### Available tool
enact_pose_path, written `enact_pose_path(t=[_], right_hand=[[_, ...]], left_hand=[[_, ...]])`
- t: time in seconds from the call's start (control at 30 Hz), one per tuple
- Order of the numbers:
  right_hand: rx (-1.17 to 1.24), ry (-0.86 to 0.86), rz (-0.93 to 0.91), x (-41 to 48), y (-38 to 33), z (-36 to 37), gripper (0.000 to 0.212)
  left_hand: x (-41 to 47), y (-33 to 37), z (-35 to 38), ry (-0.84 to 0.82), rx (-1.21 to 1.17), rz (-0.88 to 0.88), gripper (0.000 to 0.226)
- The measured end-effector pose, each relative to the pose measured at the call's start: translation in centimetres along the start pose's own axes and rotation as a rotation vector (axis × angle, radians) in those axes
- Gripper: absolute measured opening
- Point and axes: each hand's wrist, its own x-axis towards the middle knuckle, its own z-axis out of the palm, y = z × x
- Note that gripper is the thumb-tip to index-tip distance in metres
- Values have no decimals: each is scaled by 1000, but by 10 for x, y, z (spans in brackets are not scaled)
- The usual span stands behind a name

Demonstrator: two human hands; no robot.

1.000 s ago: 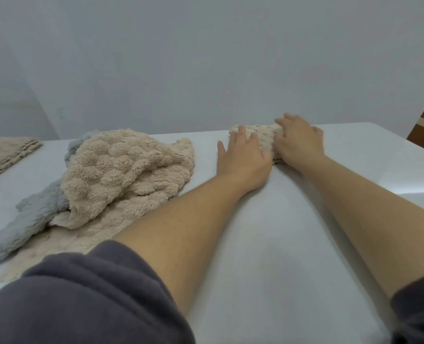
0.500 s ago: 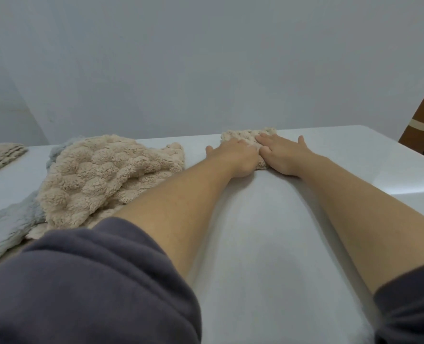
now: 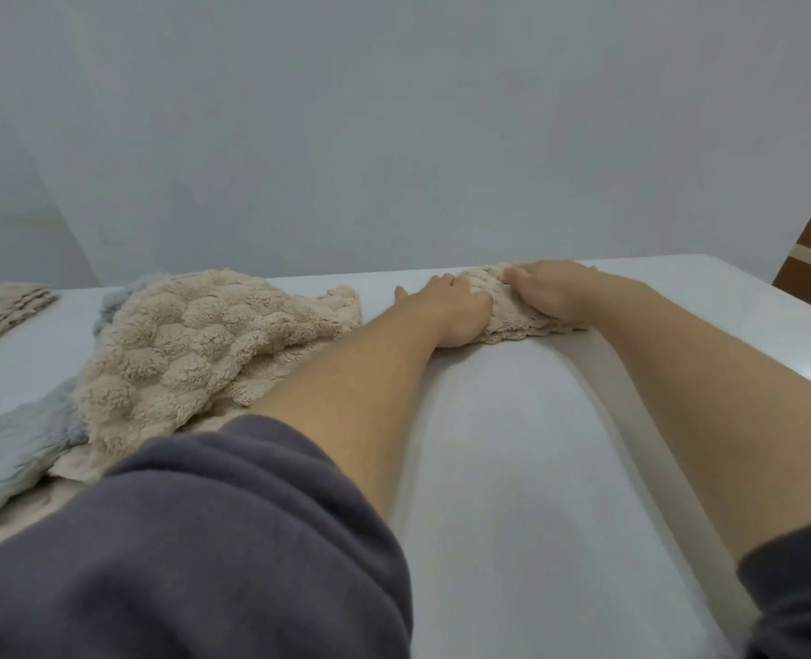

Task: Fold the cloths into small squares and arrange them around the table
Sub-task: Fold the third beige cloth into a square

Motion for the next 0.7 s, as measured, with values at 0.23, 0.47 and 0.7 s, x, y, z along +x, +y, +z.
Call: enact_pose_path(t=[0.23,0.47,0.7], right_hand=[[-3,48,-80,-7,9,26,53],[-30,189,-84,-17,6,30,52],[58,368,-144,-51,-17,31,52]], left_hand=[[-1,0,16,58,-12,-35,59],[-20,7,16,119,159,-115,62],[-89,-11,16,235,190,-29,59]])
